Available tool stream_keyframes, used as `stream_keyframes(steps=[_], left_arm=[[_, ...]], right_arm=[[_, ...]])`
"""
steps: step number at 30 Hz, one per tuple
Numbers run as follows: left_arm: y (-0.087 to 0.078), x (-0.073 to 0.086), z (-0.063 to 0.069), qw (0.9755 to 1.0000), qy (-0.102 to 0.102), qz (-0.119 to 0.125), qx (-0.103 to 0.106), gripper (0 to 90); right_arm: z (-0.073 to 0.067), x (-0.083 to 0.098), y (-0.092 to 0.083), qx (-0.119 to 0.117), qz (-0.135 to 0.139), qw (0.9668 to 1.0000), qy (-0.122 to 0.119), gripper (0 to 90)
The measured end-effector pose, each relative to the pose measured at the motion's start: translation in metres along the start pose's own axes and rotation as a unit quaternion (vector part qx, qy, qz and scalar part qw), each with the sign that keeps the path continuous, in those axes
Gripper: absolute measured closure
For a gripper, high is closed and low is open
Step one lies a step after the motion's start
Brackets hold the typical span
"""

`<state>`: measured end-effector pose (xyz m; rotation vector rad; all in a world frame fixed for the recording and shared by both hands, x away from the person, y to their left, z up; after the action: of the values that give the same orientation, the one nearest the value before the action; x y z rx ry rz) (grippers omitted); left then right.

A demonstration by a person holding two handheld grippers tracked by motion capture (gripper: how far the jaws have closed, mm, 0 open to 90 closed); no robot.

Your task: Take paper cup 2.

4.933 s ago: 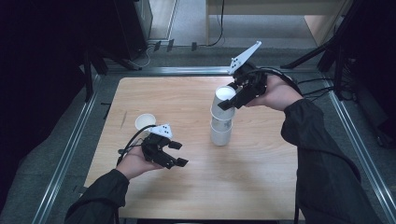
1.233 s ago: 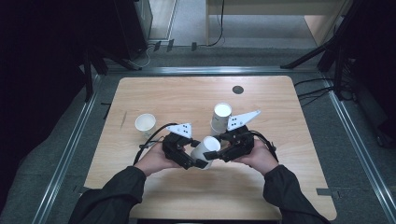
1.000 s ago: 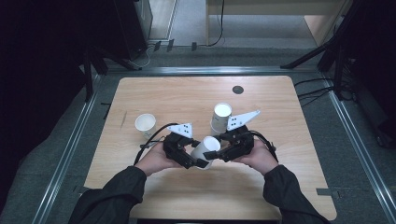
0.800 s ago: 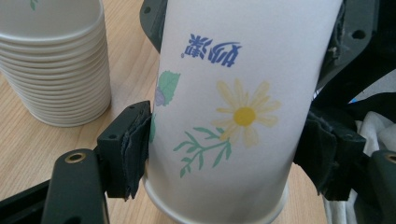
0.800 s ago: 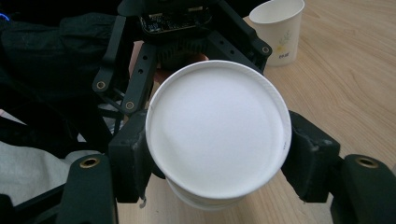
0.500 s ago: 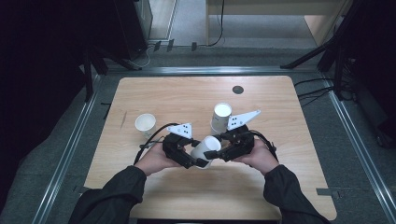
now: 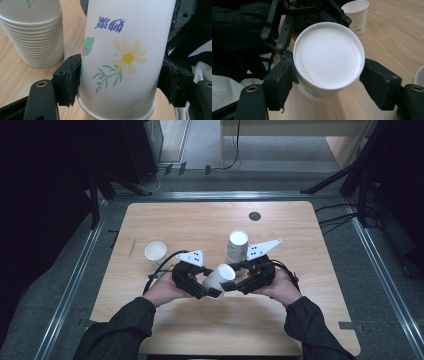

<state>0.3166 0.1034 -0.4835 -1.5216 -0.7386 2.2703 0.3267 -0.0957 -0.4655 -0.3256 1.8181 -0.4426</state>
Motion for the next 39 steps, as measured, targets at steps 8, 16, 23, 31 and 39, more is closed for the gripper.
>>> stream_keyframes(steps=[8,16,23,31,39], left_arm=[[-0.014,-0.002,-0.001,1.0,-0.002,-0.001,-0.006,26.6],[-0.027,-0.007,-0.008,0.9994,-0.011,-0.028,-0.019,26.9],[-0.034,-0.018,-0.011,0.9978,-0.005,-0.065,-0.014,27.0],[-0.039,-0.037,-0.009,0.994,0.019,-0.107,-0.018,27.1],[-0.033,-0.03,-0.006,0.9905,0.033,-0.131,-0.023,27.2]], right_arm=[[-0.002,0.01,-0.014,0.019,-0.008,0.9998,-0.002,26.7],[-0.008,0.028,-0.021,0.034,-0.03,0.999,-0.008,26.9],[-0.005,0.029,-0.021,0.047,-0.024,0.9986,0.0,27.9],[-0.005,0.028,-0.02,0.05,-0.017,0.9986,-0.003,28.6],[-0.005,0.025,-0.016,0.048,-0.015,0.9987,-0.006,29.4]])
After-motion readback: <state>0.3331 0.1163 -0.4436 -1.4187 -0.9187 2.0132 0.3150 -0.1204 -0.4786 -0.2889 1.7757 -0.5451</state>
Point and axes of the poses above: each handheld gripper's, and its own axes: y roughly forward along the jaws, x roughly out of its underside, z roughly to its right, the point moved 3 cm from there along y, roughly forward along the jaws, and after that the axes turned 3 degrees about -y, right-handed, at the moved point
